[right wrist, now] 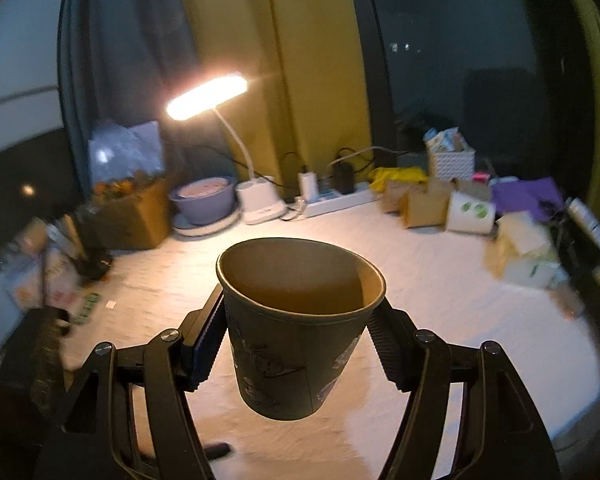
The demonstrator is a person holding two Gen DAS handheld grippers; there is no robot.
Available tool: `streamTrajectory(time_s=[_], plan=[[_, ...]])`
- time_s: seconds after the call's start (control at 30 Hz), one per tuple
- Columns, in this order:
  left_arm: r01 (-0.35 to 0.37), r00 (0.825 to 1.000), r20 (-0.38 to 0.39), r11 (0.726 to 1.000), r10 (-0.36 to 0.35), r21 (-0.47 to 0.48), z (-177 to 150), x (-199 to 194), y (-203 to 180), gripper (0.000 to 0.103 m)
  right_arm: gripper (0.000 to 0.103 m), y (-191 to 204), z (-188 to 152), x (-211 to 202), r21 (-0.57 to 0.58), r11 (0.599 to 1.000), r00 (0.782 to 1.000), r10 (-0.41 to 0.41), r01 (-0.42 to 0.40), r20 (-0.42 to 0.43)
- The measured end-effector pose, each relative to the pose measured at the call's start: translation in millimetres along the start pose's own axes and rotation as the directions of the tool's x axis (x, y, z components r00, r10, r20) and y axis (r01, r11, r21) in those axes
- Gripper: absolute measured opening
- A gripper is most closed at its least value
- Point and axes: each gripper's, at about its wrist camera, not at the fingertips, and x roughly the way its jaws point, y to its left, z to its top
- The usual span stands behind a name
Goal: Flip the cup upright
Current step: 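Rotate the held cup with the right tool until its rim faces up, then lower the upright cup onto the table and open the right tool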
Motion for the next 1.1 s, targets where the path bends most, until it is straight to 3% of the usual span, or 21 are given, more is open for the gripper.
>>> streamTrajectory(time_s=[0.13,0.3,0.53,0.83,1.1], plan=[[-0.021,0.999,-0.041,0.999,0.019,-0.041,3.6,1.4,13.7,0.082,0.07,-4.2,-6.2,13.2,-0.063,0.992,0.994,-0.113,0.113,0.006],[-0.054,0.995,-0.086,0.993,0.045,-0.107,5.8,5.1,31.5,0.081,0.07,-13.3,-15.9,35.9,-0.097,0.981,0.986,-0.169,0.168,-0.008],[-0.148,0.988,-0.07,0.973,0.138,-0.176,17.9,7.6,54.2,0.081,0.07,-16.4,-23.1,65.9,-0.117,0.981,0.986,-0.163,0.157,-0.042],[-0.195,0.98,-0.007,0.961,0.198,-0.194,34.3,9.6,66.1,0.081,0.07,-12.5,-25.9,92.1,-0.137,0.978,0.981,-0.171,0.158,-0.089],[-0.175,0.984,-0.004,0.967,0.178,-0.184,32.7,13.4,62.4,0.081,0.07,-10.8,-33.1,93.3,-0.15,0.973,0.975,-0.191,0.173,-0.115]])
